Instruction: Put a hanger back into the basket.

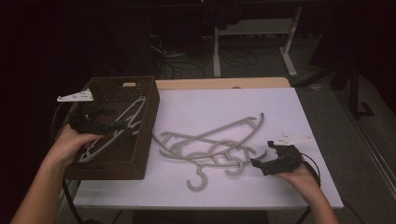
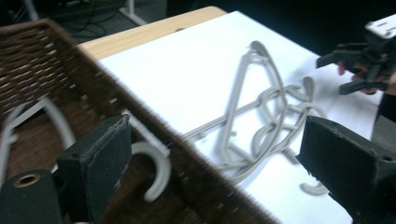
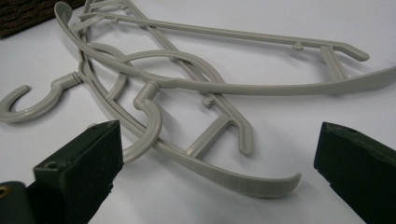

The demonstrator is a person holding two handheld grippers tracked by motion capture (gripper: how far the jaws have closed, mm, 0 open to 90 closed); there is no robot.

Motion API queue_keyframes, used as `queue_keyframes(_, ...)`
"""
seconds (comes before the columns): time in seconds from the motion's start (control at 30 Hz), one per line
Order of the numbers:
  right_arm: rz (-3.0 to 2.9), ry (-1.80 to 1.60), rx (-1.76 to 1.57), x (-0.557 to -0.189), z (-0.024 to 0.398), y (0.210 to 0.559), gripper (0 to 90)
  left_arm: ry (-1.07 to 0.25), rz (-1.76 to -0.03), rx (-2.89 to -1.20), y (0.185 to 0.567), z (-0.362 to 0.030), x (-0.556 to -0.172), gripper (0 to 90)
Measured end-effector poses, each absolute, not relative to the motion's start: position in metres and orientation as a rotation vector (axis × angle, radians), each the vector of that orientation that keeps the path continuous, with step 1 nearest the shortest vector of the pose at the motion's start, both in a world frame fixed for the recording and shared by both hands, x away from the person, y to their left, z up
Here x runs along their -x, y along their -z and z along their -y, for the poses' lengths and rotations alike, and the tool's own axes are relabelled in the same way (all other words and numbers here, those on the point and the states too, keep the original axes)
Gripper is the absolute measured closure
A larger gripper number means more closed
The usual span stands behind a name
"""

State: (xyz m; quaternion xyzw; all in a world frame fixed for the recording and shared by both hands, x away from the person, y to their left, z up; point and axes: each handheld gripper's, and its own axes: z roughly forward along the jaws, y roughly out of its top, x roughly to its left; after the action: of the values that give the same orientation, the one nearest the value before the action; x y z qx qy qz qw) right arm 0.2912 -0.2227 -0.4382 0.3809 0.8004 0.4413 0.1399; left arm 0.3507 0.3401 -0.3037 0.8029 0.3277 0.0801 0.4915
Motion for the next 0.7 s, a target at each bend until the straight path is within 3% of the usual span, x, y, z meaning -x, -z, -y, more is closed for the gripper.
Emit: queue_keyframes(0.7,-2.312,-1.282,-1.096,-0.29,0.222,0.437,1.0,-0.085,-0.608,-1.982,0.316,-0.216,-0.346,0.2)
